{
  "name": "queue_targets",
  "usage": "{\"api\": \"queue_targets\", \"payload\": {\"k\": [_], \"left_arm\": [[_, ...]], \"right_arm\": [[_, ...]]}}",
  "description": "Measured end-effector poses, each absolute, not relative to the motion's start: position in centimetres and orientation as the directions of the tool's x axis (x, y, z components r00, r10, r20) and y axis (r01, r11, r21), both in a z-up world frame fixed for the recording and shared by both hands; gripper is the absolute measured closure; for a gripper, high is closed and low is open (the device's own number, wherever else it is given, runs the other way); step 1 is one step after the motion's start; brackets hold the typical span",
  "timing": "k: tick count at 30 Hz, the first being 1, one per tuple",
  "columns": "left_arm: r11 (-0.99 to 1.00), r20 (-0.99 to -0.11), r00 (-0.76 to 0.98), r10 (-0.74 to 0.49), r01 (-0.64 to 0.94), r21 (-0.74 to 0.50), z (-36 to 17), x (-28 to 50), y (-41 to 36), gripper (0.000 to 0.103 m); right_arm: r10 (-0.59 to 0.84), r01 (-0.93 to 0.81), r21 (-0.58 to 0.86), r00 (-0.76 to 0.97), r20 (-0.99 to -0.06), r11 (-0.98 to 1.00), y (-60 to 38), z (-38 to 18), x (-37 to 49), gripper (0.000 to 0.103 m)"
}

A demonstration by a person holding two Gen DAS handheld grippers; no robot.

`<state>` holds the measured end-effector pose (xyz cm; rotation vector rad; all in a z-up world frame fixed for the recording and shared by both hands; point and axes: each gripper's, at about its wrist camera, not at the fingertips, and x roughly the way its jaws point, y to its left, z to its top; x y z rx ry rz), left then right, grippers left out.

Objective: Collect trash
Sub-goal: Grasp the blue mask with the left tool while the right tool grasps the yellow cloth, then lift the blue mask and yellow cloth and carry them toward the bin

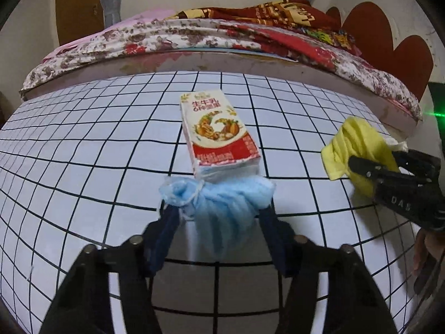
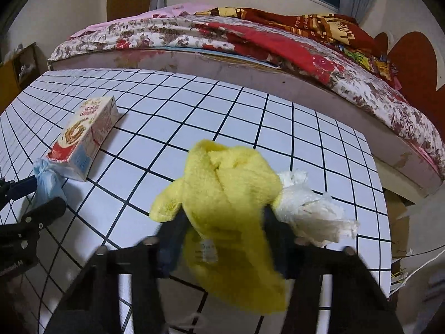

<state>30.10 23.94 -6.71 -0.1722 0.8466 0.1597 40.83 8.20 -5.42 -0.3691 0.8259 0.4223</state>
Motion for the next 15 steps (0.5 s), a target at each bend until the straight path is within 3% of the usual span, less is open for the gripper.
{"api": "queue_targets", "payload": {"k": [2,4,15], "left_arm": [[0.976,-0.749,0.661,0.055,-0.195,-0.101,-6.6,30.0,24.0,0.069],[0.978,-0.740,0.671,0.045,-0.180,-0.105,-6.4,29.4,23.7,0.079],[0.982,-0.692,0.721,0.037,-0.154,-0.108,-4.8,25.6,22.4,0.081]], "right_arm": [[0.233,-0.498,-0.128,0.599,-0.766,0.857,7.9,-5.2,40.7,0.069],[0.256,-0.504,-0.106,0.595,-0.762,0.857,7.7,-4.8,40.7,0.072],[0.393,-0.569,-0.020,0.593,-0.702,0.822,6.4,-2.5,35.9,0.073]]}}
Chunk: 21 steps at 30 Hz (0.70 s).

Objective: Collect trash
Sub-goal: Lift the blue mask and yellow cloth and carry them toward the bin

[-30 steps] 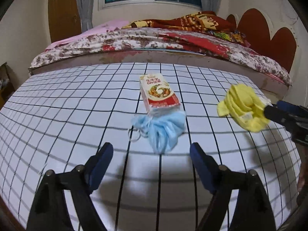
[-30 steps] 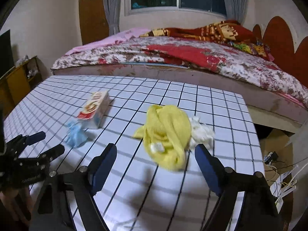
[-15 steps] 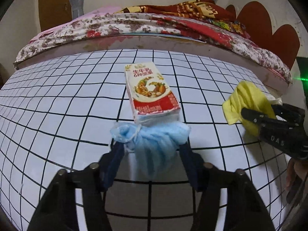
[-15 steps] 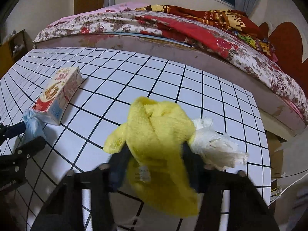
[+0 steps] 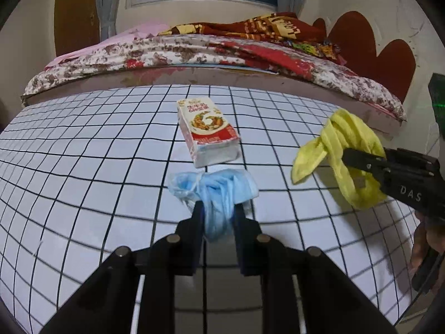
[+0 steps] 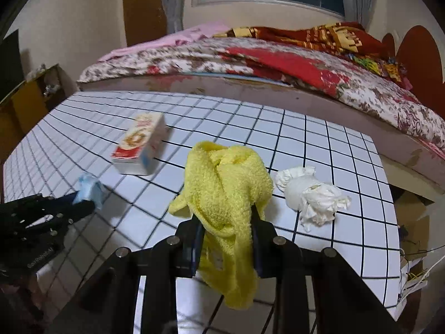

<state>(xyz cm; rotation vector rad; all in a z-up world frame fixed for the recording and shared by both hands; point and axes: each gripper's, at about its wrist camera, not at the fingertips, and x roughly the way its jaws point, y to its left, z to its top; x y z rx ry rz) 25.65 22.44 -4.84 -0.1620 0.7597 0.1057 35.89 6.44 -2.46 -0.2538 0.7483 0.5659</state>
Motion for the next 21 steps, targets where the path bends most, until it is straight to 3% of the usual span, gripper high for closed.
{"api": "queue_targets", "payload": {"k": [10,21], "left_arm": [[0.992,-0.643,0.765,0.021,-0.093,-0.079,-3.3,21.4,19.1,0.081],[0.993,-0.598,0.801,-0.018,-0.054,-0.102,-2.0,17.2,15.4,0.081]], "right_arm": [[0.482,-0.558,0.095,0.605,-0.634,0.825,2.6,-0.7,30.6,0.073],[0.469,-0.524,0.092,0.654,-0.594,0.847,-3.4,0.3,24.4,0.073]]}}
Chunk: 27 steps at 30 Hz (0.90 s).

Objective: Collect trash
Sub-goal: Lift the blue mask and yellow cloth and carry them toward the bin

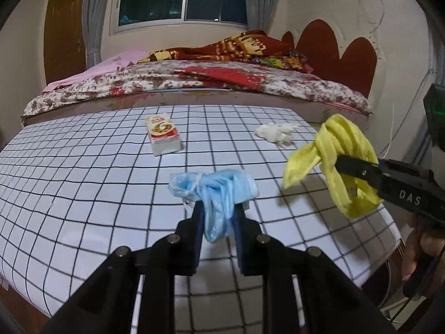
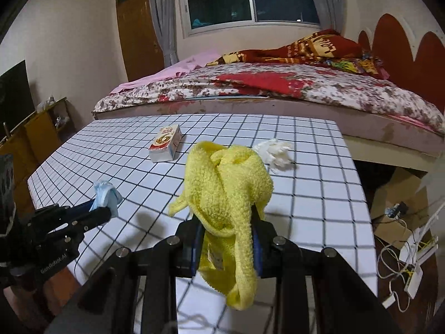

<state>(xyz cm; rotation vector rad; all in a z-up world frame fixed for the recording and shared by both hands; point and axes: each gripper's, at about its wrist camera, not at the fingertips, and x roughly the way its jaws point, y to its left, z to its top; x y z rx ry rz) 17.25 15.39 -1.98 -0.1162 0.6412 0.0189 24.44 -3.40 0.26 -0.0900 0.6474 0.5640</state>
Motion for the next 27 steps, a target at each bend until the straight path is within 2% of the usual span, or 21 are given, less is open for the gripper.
{"api": "queue_targets", "payload": {"k": [13,21,27], "left_arm": [[0.992,-0.594,0.801,-0.079,0.007,-0.123,-2.4,13.1,10.7,0.081],[0.989,-0.592,0.795,-0.132,0.065,-0.134,-2.5,12.0,7.8,0.081],[0.987,-0.600,0.785,-0.157,0.106,-0.120,-2.7,11.4,5.3,0.081]], "right_arm": [[0.462,-0.481,0.122,0.692,-0.555,0.868,-10.3,0.9,17.9,0.073],[0.415,-0.450,0.075,0.731,-0.542,0.890,-14.2,0.6,14.3,0.073],[0.384,-0.393,0.105,0.747,-0.542,0.913,-17.3,-0.5,13.0,0.073]]}}
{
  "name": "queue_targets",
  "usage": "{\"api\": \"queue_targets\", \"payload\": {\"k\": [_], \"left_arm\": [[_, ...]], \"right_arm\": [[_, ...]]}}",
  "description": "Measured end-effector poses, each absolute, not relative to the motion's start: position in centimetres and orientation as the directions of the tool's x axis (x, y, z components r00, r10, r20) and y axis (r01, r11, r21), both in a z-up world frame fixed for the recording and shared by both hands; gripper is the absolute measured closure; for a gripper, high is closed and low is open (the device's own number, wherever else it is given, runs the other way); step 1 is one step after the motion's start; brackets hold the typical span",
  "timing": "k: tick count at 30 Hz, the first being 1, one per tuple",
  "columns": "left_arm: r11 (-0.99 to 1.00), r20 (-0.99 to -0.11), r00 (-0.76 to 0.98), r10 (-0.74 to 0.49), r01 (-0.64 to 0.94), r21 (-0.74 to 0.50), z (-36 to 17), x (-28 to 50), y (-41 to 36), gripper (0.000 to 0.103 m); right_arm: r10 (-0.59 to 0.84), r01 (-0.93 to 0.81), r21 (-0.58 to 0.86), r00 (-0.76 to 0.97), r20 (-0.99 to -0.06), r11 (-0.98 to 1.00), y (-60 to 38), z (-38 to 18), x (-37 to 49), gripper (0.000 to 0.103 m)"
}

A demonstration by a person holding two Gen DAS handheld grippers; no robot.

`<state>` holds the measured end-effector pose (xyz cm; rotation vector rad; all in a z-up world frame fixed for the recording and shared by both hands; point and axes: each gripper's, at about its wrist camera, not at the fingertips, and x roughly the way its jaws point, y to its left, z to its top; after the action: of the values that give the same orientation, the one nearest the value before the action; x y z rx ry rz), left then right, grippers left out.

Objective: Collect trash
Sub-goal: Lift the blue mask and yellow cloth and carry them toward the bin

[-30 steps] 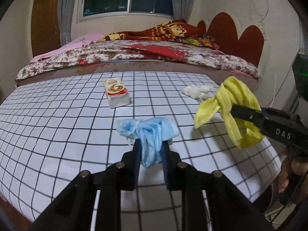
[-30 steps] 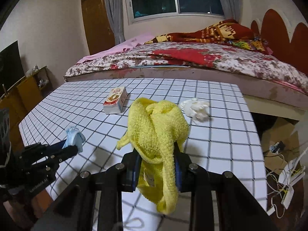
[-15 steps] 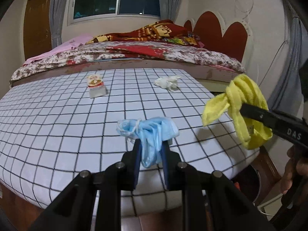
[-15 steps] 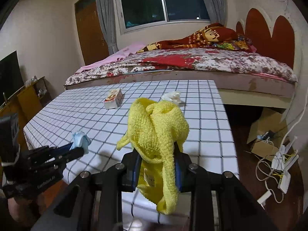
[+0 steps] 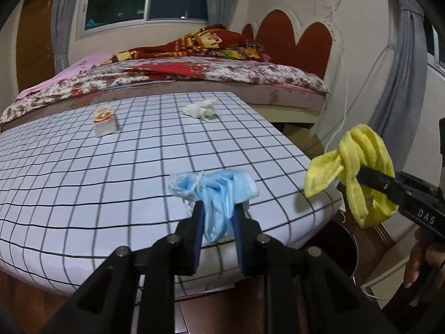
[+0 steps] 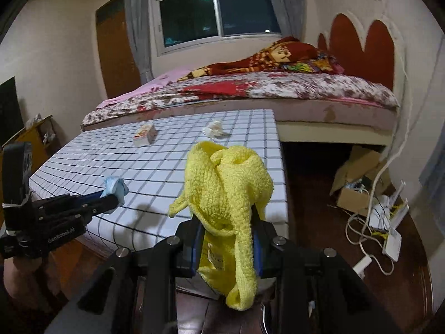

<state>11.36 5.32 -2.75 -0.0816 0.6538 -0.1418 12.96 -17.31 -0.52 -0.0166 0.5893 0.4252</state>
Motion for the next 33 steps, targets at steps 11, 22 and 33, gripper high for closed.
{"api": "queue_targets", "payload": {"k": [11,22,33], "left_arm": [[0.977,-0.612,0.762,-0.213,0.184,-0.111,-3.1,11.0,1.1,0.081],[0.956,-0.623,0.731,-0.278,0.271,-0.110,-3.6,10.9,-3.0,0.081],[0.916,-0.656,0.659,-0.367,0.380,-0.130,-5.3,11.0,-8.4,0.082]], "right_arm": [[0.324,-0.323,0.105,0.758,-0.567,0.941,-21.5,-2.3,11.3,0.073],[0.272,-0.254,0.113,0.770,-0.577,0.960,-25.1,-3.1,10.4,0.073],[0.241,-0.180,0.161,0.753,-0.612,0.970,-28.5,-4.9,10.4,0.073]]}}
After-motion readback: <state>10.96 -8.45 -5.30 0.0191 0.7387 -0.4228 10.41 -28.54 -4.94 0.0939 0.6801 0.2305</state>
